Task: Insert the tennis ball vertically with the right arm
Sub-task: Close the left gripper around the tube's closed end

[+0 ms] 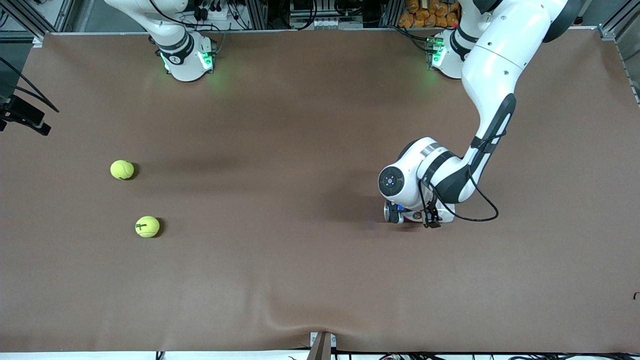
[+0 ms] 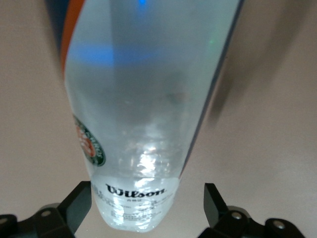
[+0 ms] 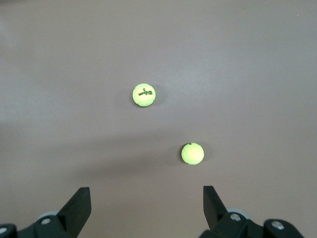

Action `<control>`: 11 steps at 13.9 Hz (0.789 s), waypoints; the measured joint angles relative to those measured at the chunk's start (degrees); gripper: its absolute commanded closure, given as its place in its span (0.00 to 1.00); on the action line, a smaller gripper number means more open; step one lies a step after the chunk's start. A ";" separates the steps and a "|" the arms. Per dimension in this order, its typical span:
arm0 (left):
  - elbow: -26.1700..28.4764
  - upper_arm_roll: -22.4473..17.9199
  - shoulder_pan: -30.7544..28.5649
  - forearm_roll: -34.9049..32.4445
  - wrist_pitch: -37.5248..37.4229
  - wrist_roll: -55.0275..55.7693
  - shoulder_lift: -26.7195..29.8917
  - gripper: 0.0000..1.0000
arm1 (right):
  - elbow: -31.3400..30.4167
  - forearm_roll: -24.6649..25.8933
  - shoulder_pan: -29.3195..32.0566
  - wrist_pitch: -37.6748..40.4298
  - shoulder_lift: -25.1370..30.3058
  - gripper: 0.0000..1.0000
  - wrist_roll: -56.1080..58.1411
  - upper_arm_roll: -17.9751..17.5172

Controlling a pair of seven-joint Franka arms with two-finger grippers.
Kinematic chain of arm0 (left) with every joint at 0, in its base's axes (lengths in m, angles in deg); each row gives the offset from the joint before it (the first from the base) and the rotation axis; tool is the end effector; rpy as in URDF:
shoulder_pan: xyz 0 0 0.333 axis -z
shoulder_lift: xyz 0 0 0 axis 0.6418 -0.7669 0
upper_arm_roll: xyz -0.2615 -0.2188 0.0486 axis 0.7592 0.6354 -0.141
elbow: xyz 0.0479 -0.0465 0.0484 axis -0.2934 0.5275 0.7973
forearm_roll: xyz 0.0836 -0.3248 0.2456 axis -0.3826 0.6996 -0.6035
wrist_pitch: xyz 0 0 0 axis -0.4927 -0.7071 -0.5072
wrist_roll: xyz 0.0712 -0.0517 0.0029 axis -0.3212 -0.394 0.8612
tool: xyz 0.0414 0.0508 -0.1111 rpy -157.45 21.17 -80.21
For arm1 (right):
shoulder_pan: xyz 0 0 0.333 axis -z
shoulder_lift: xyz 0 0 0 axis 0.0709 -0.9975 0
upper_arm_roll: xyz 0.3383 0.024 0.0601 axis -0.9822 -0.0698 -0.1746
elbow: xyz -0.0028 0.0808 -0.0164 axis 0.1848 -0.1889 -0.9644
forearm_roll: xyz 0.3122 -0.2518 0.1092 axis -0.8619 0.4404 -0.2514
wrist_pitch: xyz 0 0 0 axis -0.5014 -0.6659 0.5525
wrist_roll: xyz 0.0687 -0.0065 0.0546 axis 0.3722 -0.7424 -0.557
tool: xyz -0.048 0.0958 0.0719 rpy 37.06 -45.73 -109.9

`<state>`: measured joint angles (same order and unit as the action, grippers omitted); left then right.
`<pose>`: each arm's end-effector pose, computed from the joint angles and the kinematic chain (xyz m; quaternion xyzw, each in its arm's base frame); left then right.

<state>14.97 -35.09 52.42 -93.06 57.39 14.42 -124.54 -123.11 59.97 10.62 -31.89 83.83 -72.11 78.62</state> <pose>0.6279 -0.2711 0.1785 -0.7069 0.6435 0.2136 0.2017 0.5546 -0.0661 0.6509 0.9979 -0.0591 0.0251 0.0009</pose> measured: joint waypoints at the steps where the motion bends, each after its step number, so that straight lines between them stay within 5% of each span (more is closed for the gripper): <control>1: -0.06 -0.06 0.02 -0.13 0.04 0.38 -0.15 0.00 | 0.00 -0.06 0.00 0.00 0.00 0.00 0.06 -0.01; 11: -1.34 -0.22 0.21 -2.27 0.84 4.76 -2.93 0.00 | 0.00 -0.37 -0.10 0.01 0.00 0.00 0.25 -0.48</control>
<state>13.63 -35.31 52.63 -95.33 58.23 19.19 -127.47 -123.11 59.59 10.52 -31.88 83.83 -71.86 78.14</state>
